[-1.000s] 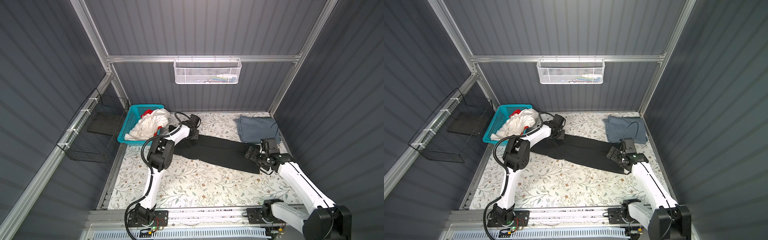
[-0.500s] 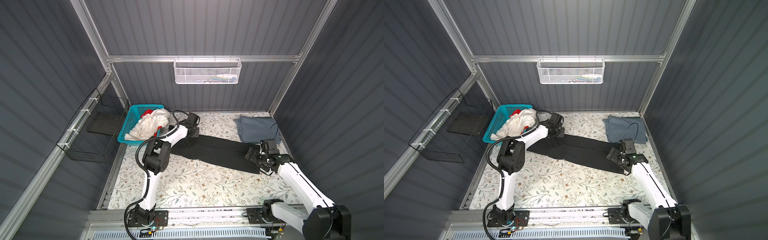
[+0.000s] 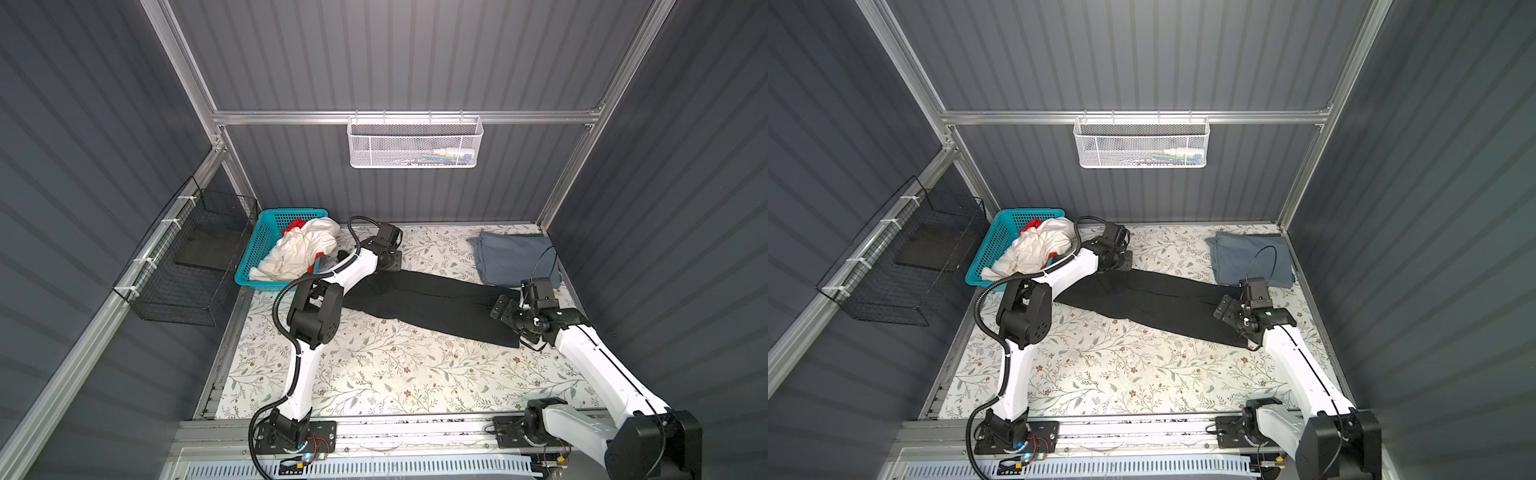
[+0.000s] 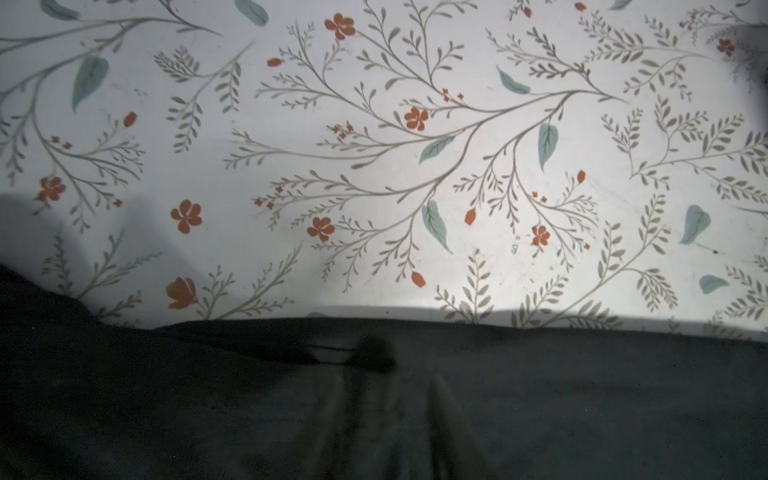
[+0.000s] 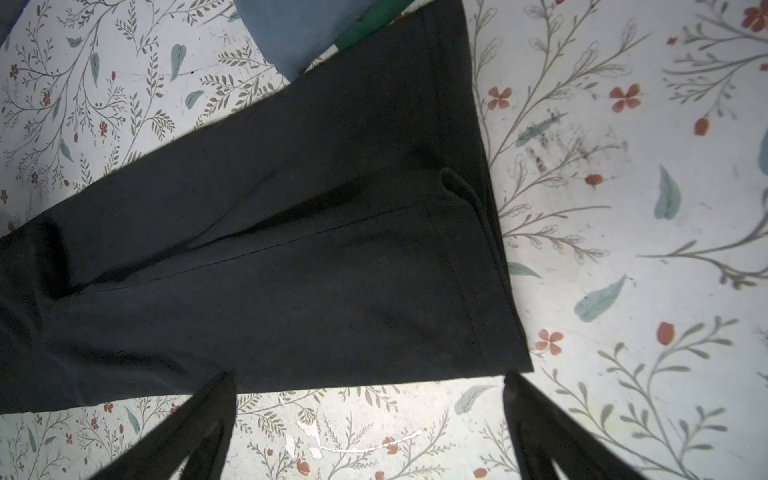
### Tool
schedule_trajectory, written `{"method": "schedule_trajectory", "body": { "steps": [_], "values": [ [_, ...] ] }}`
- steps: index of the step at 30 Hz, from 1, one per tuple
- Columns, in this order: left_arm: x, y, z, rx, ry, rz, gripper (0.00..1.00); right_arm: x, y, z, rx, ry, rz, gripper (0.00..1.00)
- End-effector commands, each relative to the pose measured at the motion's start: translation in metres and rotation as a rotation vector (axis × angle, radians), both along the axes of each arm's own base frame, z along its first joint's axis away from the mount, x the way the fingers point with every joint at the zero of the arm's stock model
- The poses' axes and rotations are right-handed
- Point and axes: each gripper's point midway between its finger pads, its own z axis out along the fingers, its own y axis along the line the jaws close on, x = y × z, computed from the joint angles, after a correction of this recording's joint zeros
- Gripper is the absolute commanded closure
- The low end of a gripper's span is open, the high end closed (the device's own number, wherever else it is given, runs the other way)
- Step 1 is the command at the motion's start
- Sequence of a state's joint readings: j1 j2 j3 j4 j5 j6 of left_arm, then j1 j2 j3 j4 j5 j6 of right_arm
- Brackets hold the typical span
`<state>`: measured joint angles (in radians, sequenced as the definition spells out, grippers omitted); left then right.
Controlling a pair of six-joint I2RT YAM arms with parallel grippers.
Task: Fold and stack the t-shirts
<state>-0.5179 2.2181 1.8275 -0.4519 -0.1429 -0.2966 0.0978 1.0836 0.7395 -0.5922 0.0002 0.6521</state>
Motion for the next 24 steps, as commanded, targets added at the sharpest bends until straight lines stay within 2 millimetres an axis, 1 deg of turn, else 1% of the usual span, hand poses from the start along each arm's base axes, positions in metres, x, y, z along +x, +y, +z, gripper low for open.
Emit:
{"method": "schedule_trajectory", "body": {
  "steps": [1, 2, 4, 6, 8, 9, 11, 13, 16, 17, 18, 20, 22, 23, 24],
  "values": [
    [0.003, 0.012, 0.018, 0.046, -0.054, 0.055, 0.35, -0.004, -0.003, -0.004, -0.018, 0.019, 0.008, 0.01],
    [0.003, 0.015, 0.026, 0.048, -0.08, 0.061, 0.28, -0.004, -0.002, -0.003, -0.017, 0.016, 0.014, 0.01],
    [0.001, 0.021, 0.042, 0.053, -0.124, 0.064, 0.22, -0.002, -0.001, -0.002, -0.017, 0.01, 0.025, 0.01],
    [-0.005, 0.026, 0.056, 0.056, -0.158, 0.054, 0.1, 0.0, 0.0, -0.001, -0.016, 0.009, 0.034, 0.01],
    [-0.013, 0.034, 0.068, 0.055, -0.193, 0.062, 0.08, 0.004, 0.005, 0.0, -0.002, 0.009, 0.06, 0.01],
    [-0.018, 0.039, 0.074, 0.056, -0.215, 0.073, 0.08, 0.006, 0.01, -0.005, 0.011, 0.028, 0.077, 0.01],
    [-0.028, 0.049, 0.079, 0.055, -0.231, 0.093, 0.06, 0.011, 0.018, -0.008, 0.029, 0.035, 0.107, 0.01],
    [-0.038, 0.057, 0.074, 0.064, -0.211, 0.109, 0.05, 0.017, 0.027, -0.01, 0.027, 0.039, 0.141, 0.01],
    [-0.051, 0.071, 0.055, 0.106, -0.158, 0.154, 0.05, 0.028, 0.042, -0.012, 0.009, 0.055, 0.192, 0.04],
    [-0.057, 0.079, 0.042, 0.13, -0.131, 0.173, 0.05, 0.032, 0.047, -0.013, 0.004, 0.061, 0.209, 0.06],
    [-0.061, 0.084, 0.032, 0.141, -0.107, 0.186, 0.08, 0.036, 0.053, -0.014, 0.002, 0.066, 0.227, 0.13],
    [-0.066, 0.092, 0.018, 0.141, -0.07, 0.206, 0.12, 0.043, 0.064, -0.017, -0.001, 0.076, 0.261, 0.27],
    [-0.069, 0.097, 0.009, 0.127, -0.049, 0.212, 0.18, 0.05, 0.071, -0.023, -0.011, 0.094, 0.284, 0.42],
    [-0.07, 0.102, 0.004, 0.122, -0.04, 0.222, 0.22, 0.053, 0.074, -0.026, -0.016, 0.1, 0.296, 0.53],
    [-0.069, 0.106, 0.0, 0.107, -0.025, 0.229, 0.25, 0.056, 0.077, -0.029, -0.021, 0.11, 0.301, 0.59]
  ]
}}
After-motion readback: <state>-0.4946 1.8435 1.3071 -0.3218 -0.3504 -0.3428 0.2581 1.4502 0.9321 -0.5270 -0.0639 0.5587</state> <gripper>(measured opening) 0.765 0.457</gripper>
